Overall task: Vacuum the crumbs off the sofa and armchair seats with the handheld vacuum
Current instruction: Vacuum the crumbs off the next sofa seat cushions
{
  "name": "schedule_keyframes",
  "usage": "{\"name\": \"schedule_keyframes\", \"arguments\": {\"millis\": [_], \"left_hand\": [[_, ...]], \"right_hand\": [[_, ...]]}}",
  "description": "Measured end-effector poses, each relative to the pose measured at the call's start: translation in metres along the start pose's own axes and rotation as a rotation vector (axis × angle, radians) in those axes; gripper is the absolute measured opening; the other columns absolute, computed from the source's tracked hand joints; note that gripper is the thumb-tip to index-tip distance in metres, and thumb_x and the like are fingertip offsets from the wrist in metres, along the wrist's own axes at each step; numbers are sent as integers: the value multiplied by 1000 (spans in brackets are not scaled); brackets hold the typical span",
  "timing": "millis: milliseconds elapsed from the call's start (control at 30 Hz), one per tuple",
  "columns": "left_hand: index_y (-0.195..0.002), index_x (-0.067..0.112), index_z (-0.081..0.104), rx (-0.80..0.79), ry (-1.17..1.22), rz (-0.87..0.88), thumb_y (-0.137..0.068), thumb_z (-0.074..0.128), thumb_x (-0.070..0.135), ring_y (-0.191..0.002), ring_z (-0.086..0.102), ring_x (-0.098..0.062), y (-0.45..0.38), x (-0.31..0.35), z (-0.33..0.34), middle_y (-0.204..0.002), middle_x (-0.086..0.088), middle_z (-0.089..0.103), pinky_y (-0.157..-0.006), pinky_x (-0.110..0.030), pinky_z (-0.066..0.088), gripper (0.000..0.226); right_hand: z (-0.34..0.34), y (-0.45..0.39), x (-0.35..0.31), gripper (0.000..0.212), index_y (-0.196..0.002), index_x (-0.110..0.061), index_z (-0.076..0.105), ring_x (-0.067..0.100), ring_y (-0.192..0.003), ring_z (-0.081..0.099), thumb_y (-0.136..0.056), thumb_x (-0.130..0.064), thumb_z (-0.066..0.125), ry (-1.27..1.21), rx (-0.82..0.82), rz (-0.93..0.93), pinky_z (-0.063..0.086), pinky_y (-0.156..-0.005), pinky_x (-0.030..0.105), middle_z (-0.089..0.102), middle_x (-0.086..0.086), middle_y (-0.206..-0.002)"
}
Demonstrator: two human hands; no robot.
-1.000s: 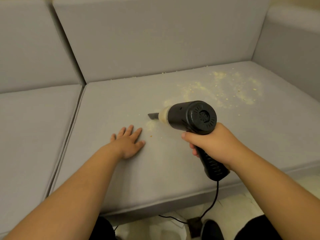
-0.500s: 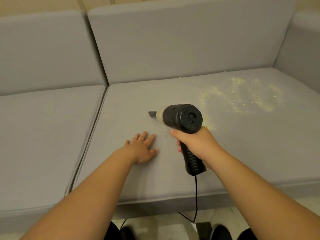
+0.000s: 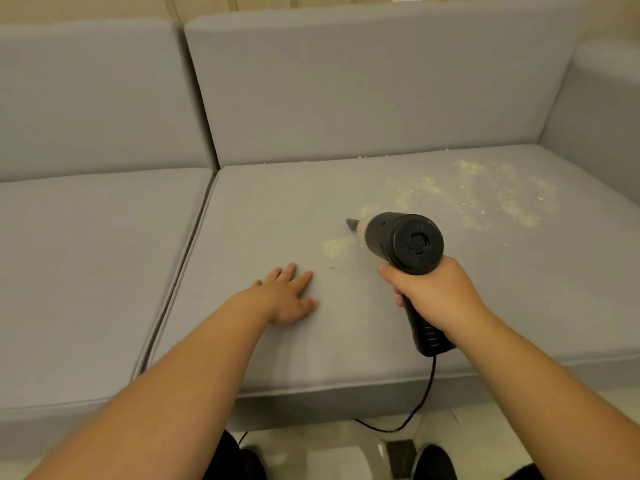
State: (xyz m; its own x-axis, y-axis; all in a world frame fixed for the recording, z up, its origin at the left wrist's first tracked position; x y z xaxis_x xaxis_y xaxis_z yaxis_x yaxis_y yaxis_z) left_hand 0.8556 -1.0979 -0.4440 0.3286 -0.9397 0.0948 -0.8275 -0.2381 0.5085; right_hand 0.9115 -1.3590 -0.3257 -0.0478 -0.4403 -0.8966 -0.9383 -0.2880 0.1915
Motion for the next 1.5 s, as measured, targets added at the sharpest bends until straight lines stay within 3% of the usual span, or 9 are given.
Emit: {"name": "schedule_keyframes", "arguments": {"millis": [133, 267, 400, 667, 933, 1200, 1500], "left_hand": [[-164, 41, -3, -7, -43, 38, -100, 36, 69, -159, -7, -23, -7, 16, 0, -173, 6, -13, -126, -56, 9, 80], [-164, 40, -3, -11, -15, -3, -99, 38, 68, -159, -7, -24, -8, 10, -4, -173, 6, -13, -126, -58, 10, 82], [-164, 39, -4, -9, -29, -15, -100, 39, 67, -159, -8, -24, -4, 4, 0, -173, 4, -13, -126, -57, 9, 82], [-165, 37, -2, -53, 6, -10, -101, 39, 64, -159, -7, -27, 8, 20, 2, -173, 4, -11, -128, -52, 7, 81], [-165, 36, -5, -54, -11, -18, -101, 38, 62, -159, -9, -28, 19, 29, 11, -173, 3, -13, -127, -55, 8, 81], [-163, 44, -4, -17, -6, -62, -95, 31, 77, -159, -11, -23, 34, 12, 20, -172, 11, -14, -121, -69, 10, 83], [-161, 46, -8, -36, -10, -76, -92, 29, 82, -159, -13, -24, 30, 7, 27, -171, 11, -18, -121, -71, 5, 86]], "right_hand": [[-15, 10, 21, 28, -82, -9, 74, 22, -63, 71, -86, -34, 85, -99, -13, 43, 63, -83, 52, 76, 10, -70], [-8, 18, 24, 30, -87, -4, 75, 24, -64, 72, -86, -32, 86, -149, -60, 54, 63, -84, 57, 75, 12, -73], [6, 24, 17, 33, -88, -3, 75, 22, -64, 72, -86, -34, 86, -143, -108, 35, 63, -84, 54, 75, 10, -73], [-7, 34, 16, 29, -84, -4, 72, 17, -58, 70, -86, -31, 84, -155, 16, 49, 64, -80, 48, 72, 6, -69], [15, 48, 16, 23, -91, -9, 74, 22, -63, 71, -88, -29, 85, -219, -157, 77, 62, -71, 41, 74, 12, -76], [-18, 50, 17, 26, -92, -4, 74, 17, -57, 68, -87, -28, 84, -220, 48, 52, 61, -72, 40, 71, 7, -70], [2, 64, 16, 26, -95, -7, 76, 21, -62, 71, -87, -30, 85, -213, -134, 77, 63, -74, 42, 75, 11, -75]]}}
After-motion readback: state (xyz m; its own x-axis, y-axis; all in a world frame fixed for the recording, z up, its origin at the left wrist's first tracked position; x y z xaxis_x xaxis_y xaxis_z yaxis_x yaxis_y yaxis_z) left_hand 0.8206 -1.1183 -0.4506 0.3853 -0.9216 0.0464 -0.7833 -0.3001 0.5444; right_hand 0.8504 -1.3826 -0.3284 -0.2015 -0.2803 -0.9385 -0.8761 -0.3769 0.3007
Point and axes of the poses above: each hand's wrist, its own y-axis away from the middle knuckle, its own z-axis out of the palm, x = y × z, the point moved 9 cm from there along -y, towards the middle knuckle
